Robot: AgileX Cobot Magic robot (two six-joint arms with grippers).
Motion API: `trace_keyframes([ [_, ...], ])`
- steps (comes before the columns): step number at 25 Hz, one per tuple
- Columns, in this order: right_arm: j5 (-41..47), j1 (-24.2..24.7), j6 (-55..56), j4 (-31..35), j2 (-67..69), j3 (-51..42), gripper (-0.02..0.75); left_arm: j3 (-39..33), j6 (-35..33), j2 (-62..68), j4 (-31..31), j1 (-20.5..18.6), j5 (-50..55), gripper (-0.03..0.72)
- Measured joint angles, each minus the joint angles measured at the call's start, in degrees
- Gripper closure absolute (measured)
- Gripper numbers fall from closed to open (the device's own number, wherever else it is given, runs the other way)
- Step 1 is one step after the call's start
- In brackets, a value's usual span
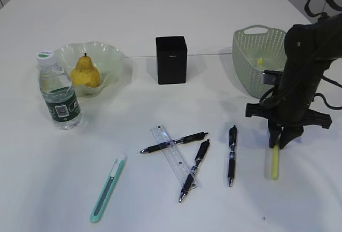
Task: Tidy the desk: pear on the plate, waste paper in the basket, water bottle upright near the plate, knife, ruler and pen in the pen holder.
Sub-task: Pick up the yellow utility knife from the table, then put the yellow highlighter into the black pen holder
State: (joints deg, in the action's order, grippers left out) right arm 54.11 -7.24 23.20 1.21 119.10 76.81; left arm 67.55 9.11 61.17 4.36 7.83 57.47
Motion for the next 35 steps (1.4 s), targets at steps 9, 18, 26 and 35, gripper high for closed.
trace_keyframes([
  [9,7.65,0.00,-0.14,0.00,0.00,2.43,0.608,0.00,0.00,0.00,0.00,0.00,0.00,0.161],
  [18,14.28,-0.61,-8.40,4.97,0.00,9.25,0.608,0.00,0.00,0.00,0.00,0.00,0.00,0.161],
  [26,15.19,-5.36,-18.96,6.87,0.14,17.48,0.609,0.00,0.00,0.00,0.00,0.00,0.00,0.161],
  [35,8.42,-6.80,-23.20,7.49,0.40,27.55,0.610,0.00,0.00,0.00,0.00,0.00,0.00,0.161],
])
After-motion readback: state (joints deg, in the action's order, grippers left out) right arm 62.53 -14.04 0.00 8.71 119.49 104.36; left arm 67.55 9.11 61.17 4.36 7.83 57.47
